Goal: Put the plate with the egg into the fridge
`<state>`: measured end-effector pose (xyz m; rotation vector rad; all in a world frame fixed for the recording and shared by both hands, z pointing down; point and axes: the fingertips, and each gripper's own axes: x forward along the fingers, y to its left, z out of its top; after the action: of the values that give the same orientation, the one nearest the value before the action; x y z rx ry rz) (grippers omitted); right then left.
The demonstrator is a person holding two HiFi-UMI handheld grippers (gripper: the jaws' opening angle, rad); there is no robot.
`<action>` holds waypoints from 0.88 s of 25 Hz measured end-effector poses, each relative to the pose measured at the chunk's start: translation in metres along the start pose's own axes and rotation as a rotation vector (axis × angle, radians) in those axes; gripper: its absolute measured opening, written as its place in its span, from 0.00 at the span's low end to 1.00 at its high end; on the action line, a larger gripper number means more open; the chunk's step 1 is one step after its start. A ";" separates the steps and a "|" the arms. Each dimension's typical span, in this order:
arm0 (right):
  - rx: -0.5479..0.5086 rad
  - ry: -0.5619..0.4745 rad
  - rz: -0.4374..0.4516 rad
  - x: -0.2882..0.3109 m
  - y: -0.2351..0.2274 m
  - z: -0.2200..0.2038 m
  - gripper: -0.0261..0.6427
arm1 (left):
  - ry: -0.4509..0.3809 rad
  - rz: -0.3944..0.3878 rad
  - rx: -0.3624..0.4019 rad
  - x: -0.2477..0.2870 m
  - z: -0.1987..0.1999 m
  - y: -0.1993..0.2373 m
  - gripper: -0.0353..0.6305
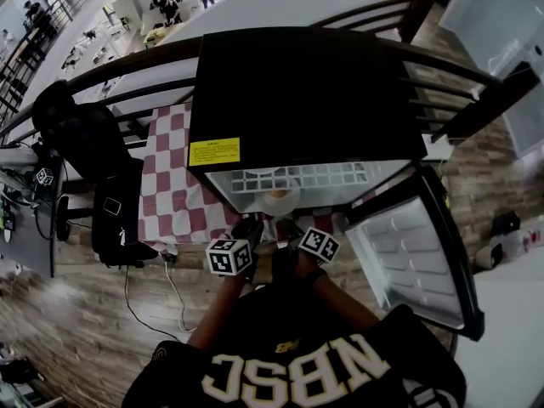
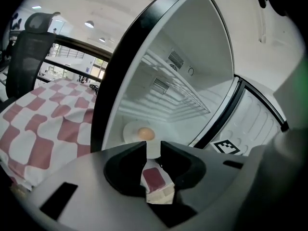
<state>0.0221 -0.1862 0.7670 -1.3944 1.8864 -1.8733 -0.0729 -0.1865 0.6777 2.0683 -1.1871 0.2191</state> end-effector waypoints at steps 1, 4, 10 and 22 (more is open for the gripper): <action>0.006 0.006 0.000 0.002 0.000 0.000 0.24 | -0.003 0.008 0.014 0.000 0.002 0.001 0.21; 0.016 0.017 -0.005 0.007 0.000 0.000 0.23 | 0.004 0.033 0.072 0.001 0.003 0.003 0.16; 0.023 0.039 -0.004 0.018 0.002 0.000 0.22 | 0.006 0.054 0.124 0.007 0.005 0.006 0.12; 0.073 0.048 0.012 0.031 0.020 0.010 0.12 | -0.012 0.012 0.072 0.012 0.012 0.009 0.12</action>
<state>0.0015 -0.2179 0.7627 -1.3246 1.8229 -1.9660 -0.0761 -0.2053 0.6792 2.1273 -1.2153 0.2594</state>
